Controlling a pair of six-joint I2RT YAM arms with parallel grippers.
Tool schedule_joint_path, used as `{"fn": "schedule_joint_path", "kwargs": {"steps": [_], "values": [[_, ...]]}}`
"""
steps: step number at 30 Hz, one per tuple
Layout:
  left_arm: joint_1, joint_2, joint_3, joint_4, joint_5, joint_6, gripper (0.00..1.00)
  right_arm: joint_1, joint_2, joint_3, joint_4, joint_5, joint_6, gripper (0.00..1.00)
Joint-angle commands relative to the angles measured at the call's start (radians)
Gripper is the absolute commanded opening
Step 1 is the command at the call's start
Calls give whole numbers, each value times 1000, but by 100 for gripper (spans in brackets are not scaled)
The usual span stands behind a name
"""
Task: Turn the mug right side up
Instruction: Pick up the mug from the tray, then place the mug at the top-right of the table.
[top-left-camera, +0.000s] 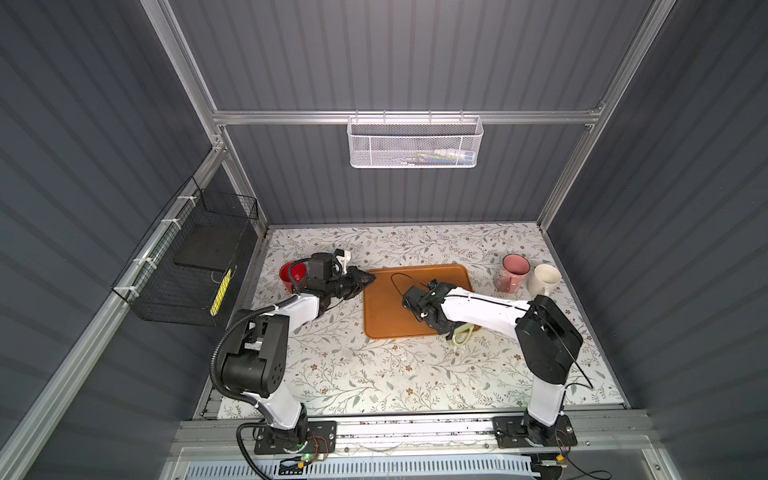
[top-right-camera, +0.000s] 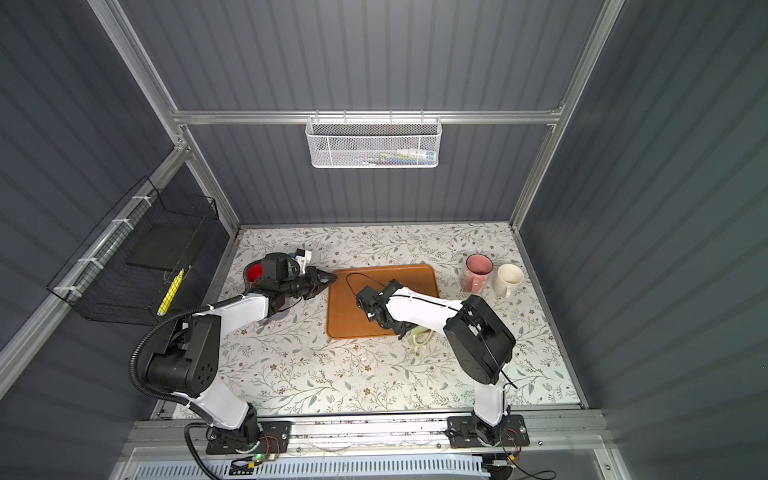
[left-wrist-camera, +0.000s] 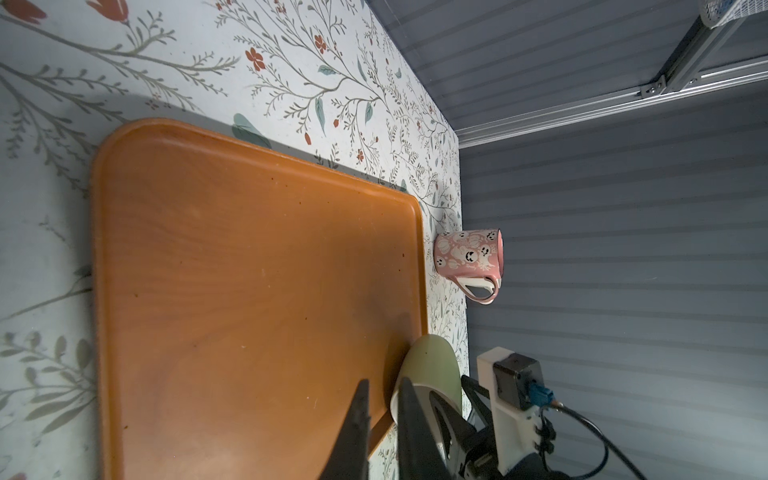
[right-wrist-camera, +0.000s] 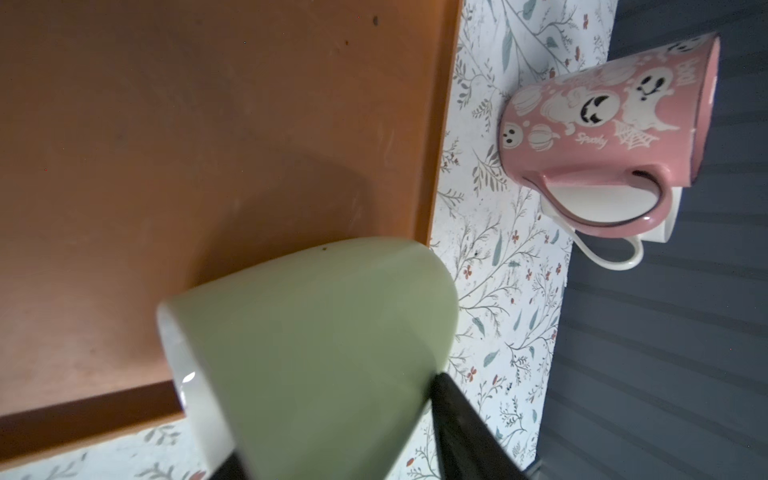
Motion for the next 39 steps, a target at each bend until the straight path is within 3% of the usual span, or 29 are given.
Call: {"fn": "schedule_joint_path", "kwargs": {"steps": [1,5,13,20,26,30,39], "values": [[7,-33,-3,-19,11,11,15,-37,-23,-35,44,-56,-19,41],[7,-36,6,-41,6,20,14,-74,-45,-55,73,-79,-53,27],[7,-44,30,-93,-15,37,14,-157,-112,-70,165,-244,-136,0],[1,-51,50,-135,-33,58,14,-268,-211,-27,156,-420,-236,0],[-118,-79,179,-398,-194,282,15,-439,-263,80,93,-518,-339,0],[-174,-79,220,-439,-229,329,15,-540,-194,237,47,-522,-392,0],[-195,-133,224,-501,-251,376,15,-690,83,562,18,-512,-445,0]]}}
